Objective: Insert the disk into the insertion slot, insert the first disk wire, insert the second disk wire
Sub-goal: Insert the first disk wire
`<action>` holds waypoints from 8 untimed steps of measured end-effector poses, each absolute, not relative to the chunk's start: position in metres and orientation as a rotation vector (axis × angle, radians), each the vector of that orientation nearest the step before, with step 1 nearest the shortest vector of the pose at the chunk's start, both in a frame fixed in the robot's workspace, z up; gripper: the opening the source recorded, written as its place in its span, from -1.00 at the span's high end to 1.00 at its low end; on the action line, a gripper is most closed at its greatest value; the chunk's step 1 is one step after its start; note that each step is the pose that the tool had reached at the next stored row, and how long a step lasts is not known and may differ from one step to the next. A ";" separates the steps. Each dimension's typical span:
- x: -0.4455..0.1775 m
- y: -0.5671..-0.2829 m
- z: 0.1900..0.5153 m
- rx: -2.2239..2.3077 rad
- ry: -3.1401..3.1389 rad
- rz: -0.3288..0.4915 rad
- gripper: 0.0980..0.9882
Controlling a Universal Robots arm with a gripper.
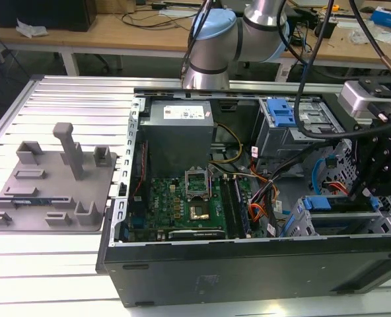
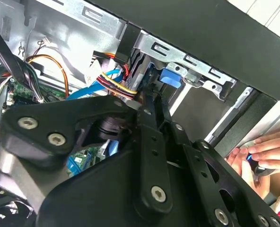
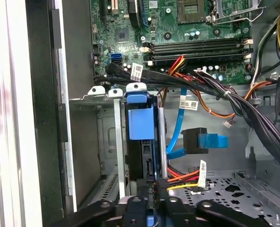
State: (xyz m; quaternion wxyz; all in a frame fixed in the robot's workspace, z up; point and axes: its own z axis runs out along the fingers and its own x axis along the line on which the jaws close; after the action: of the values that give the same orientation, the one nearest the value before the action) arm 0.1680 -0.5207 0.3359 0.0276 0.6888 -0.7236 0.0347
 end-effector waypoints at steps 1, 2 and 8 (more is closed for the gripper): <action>0.168 -0.521 0.338 2.126 -2.233 0.107 0.54; 0.168 -0.521 0.340 2.126 -2.233 0.107 0.54; 0.168 -0.521 0.367 2.125 -2.231 0.107 0.39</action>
State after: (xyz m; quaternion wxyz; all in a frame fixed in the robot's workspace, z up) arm 0.1681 -0.5207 0.3665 0.0292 0.6889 -0.7235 0.0345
